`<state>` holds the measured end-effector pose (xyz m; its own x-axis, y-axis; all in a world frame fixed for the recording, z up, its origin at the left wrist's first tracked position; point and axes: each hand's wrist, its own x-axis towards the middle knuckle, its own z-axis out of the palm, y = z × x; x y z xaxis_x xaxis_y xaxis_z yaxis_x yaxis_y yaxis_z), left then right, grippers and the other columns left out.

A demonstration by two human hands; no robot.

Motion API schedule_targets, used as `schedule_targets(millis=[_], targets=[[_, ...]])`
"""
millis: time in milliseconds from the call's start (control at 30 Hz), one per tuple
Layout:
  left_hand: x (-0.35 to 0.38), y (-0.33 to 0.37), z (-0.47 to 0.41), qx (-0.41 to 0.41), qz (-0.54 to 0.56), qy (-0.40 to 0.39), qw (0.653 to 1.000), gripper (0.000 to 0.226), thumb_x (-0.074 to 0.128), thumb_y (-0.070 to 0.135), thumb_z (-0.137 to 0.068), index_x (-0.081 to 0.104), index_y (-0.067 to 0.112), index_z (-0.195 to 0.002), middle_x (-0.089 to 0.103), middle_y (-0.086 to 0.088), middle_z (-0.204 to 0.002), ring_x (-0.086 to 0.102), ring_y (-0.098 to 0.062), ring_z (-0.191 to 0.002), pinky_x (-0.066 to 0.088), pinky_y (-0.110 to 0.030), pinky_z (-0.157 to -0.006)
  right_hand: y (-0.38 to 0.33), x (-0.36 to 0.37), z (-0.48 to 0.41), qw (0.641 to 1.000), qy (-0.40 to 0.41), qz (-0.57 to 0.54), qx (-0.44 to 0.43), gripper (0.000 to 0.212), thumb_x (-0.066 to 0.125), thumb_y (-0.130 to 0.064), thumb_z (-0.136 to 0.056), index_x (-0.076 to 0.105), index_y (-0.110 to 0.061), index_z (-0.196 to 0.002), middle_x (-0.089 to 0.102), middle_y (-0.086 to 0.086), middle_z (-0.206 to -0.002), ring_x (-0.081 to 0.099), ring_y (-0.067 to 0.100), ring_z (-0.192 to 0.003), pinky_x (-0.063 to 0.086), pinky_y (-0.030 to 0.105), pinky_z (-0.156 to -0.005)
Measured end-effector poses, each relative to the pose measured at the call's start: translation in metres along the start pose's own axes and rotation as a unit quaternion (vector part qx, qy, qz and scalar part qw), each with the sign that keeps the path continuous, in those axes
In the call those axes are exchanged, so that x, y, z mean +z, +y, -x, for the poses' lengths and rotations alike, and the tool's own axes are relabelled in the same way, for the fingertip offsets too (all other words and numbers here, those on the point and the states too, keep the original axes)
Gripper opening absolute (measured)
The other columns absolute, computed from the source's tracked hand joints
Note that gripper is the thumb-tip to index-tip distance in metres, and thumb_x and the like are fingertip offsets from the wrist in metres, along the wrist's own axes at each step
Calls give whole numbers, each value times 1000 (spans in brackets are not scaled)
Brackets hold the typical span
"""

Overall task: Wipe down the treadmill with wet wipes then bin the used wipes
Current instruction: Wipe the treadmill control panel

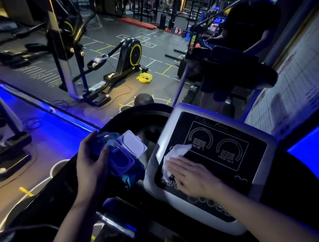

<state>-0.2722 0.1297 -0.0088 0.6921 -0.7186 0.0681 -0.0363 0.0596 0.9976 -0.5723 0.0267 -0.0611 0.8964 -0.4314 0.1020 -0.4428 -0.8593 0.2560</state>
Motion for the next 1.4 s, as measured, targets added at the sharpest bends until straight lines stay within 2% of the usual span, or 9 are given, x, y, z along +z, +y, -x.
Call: schedule_targets(millis=[233, 367, 533, 633, 800, 1000, 1200, 1267, 1400], targets=[[17, 0, 5, 13, 6, -17, 1000, 47, 72, 10, -98, 61, 31, -138, 69, 4, -130, 67, -11, -118, 54, -51, -108, 87, -50, -35, 958, 132, -7, 253, 41, 43, -23, -102, 59, 0, -133, 46, 17, -152, 39, 29, -145, 27, 44, -123], [18, -1, 8, 10, 9, -25, 1000, 47, 73, 12, -98, 61, 32, -139, 69, 4, -131, 67, -14, -120, 54, -52, -108, 38, -26, -18, 982, 82, -45, 165, 39, 44, -29, -105, 57, -5, -133, 35, 14, -160, 23, 25, -152, 26, 36, -121], [16, -3, 7, 5, 14, -26, 1000, 46, 73, 13, -98, 62, 35, -137, 69, 3, -131, 67, -17, -120, 54, -53, -107, -7, 6, 14, 998, 49, -42, -7, 29, 52, -29, -102, 71, -10, -113, 59, 10, -142, 52, 23, -136, 41, 43, -113], [17, -3, 7, 7, 12, -28, 1000, 47, 73, 14, -98, 61, 35, -138, 69, 4, -132, 67, -15, -121, 55, -53, -107, 37, -18, -5, 988, 109, -37, 100, 25, 52, -28, -103, 68, -9, -100, 61, 13, -136, 54, 28, -132, 39, 47, -114], [21, -3, 10, 12, 18, -39, 999, 48, 72, 10, -98, 61, 32, -139, 69, 3, -132, 67, -16, -121, 53, -55, -108, 99, -59, -21, 941, 170, 15, 291, 25, 56, -24, -101, 66, -3, -111, 55, 16, -145, 51, 30, -136, 33, 46, -119], [22, -5, 11, 11, 30, -47, 998, 49, 74, 13, -97, 61, 35, -138, 69, 8, -132, 67, -15, -122, 53, -55, -109, 19, -15, 7, 974, 114, -27, 191, 56, 64, -10, -91, 50, -6, -145, 46, 13, -153, 41, 27, -144, 27, 43, -122], [29, -8, 15, 14, 38, -43, 998, 48, 72, 7, -98, 60, 28, -140, 67, 8, -132, 65, -11, -122, 52, -49, -111, -21, 13, 32, 998, 44, 28, 47, 43, 58, -22, -97, 59, -13, -139, 54, 3, -148, 47, 18, -139, 35, 41, -118], [33, -9, 18, 11, 44, -43, 998, 49, 70, 6, -99, 58, 29, -141, 66, 7, -132, 65, -13, -123, 50, -48, -113, 8, -6, 21, 991, 89, 36, 91, 39, 57, -14, -99, 50, -17, -138, 56, 3, -142, 47, 15, -134, 48, 43, -108], [37, -13, 21, -1, 41, -31, 999, 51, 71, 7, -99, 58, 34, -140, 67, 8, -131, 65, -15, -125, 48, -51, -114, 90, -53, 2, 946, 139, 107, 274, 36, 47, 2, -100, 52, 5, -136, 49, 19, -149, 42, 33, -142, 33, 52, -119]])
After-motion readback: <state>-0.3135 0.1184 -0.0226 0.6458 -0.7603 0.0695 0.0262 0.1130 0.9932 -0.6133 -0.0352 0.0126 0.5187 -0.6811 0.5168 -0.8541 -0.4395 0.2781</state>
